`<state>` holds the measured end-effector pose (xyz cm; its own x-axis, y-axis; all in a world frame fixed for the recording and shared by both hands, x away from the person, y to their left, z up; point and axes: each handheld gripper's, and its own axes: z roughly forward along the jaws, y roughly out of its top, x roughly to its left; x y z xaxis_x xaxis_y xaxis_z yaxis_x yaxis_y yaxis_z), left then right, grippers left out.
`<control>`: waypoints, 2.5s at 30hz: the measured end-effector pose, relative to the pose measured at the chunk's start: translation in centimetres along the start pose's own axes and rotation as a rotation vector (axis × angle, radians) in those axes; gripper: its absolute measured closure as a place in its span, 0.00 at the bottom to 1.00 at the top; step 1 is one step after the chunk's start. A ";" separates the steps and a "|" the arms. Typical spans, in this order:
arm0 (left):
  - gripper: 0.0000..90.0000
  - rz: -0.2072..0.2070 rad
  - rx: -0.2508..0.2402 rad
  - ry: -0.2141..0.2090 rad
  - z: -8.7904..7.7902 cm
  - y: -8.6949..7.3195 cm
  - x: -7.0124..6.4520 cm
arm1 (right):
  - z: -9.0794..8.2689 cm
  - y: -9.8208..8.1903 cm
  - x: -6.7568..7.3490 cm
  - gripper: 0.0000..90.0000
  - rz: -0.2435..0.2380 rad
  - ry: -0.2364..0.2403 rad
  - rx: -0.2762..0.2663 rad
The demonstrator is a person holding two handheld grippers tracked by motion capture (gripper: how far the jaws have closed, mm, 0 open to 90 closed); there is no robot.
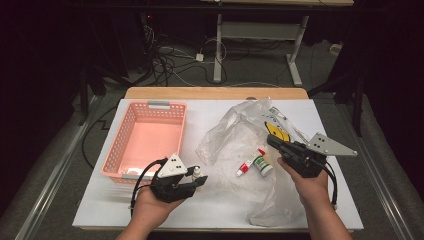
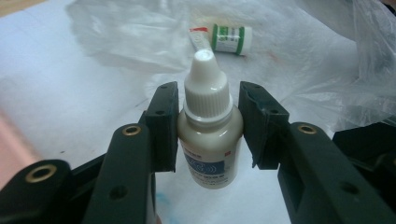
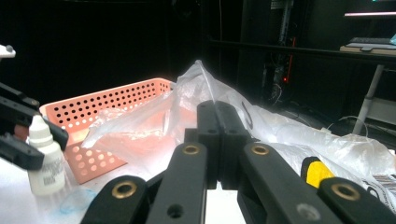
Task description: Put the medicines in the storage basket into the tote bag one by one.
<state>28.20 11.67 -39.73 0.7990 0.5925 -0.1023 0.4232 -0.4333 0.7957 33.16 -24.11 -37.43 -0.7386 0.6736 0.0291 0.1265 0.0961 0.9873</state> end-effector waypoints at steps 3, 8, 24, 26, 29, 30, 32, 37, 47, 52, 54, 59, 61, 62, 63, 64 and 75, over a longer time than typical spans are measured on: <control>0.65 0.007 0.008 -0.008 0.8 0.1 -0.4 | 0.0 0.0 0.0 1.00 -0.004 0.001 -0.001; 0.65 0.024 0.022 -0.018 2.0 0.5 -1.0 | 0.1 -0.1 0.1 1.00 0.000 0.004 0.004; 0.65 0.041 0.053 -0.018 6.6 2.6 -2.0 | 0.2 -0.2 0.1 1.00 0.004 0.005 0.006; 0.65 0.047 0.051 -0.015 7.3 3.1 -2.3 | 0.2 -0.2 0.1 1.00 0.004 0.007 0.008; 0.65 0.068 0.050 -0.005 8.4 3.8 -2.8 | 0.2 -0.2 0.1 1.00 0.004 0.006 0.006; 0.65 0.071 0.052 -0.008 8.8 4.1 -3.0 | 0.1 -0.2 0.1 1.00 0.005 0.005 0.006; 0.65 0.074 0.052 -0.010 9.6 4.5 -3.1 | 0.1 -0.1 0.1 1.00 0.003 0.006 0.001; 0.65 0.069 0.047 -0.021 11.2 5.4 -3.4 | 0.1 -0.1 0.1 1.00 0.005 0.007 -0.001; 0.65 0.096 0.032 0.055 13.3 7.4 -3.0 | 0.1 -0.1 0.1 1.00 0.001 0.008 0.000; 0.64 0.108 0.046 0.126 14.6 7.9 -2.3 | 0.2 -0.2 -0.1 1.00 0.014 0.003 0.000; 0.64 0.118 0.060 0.158 15.2 8.2 -2.0 | 0.1 -0.3 -0.2 1.00 0.014 0.001 0.003; 0.64 0.107 0.074 0.202 17.1 9.0 -1.3 | 0.2 -0.3 -0.2 1.00 0.016 0.002 0.004; 0.64 0.089 0.069 0.216 17.9 9.3 -1.0 | 0.2 -0.3 -0.2 1.00 0.015 0.002 0.003; 0.61 0.080 0.052 0.215 18.1 9.3 -0.9 | 0.2 -0.3 -0.2 1.00 0.015 0.001 0.004; 0.53 0.087 0.059 0.210 18.2 9.4 -0.8 | 0.1 -0.4 -0.3 1.00 0.020 0.000 0.005; 0.46 0.087 0.061 0.204 18.1 9.5 -0.7 | 0.1 -0.4 -0.3 1.00 0.023 -0.001 0.004; 0.41 0.068 0.043 0.174 16.0 7.7 -1.5 | 0.1 -0.4 -0.2 1.00 0.017 0.001 0.007</control>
<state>37.09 -3.47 -42.99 0.7419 0.6680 0.0582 0.3920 -0.5026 0.7705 33.39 -24.20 -37.83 -0.7373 0.6740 0.0456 0.1432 0.0900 0.9856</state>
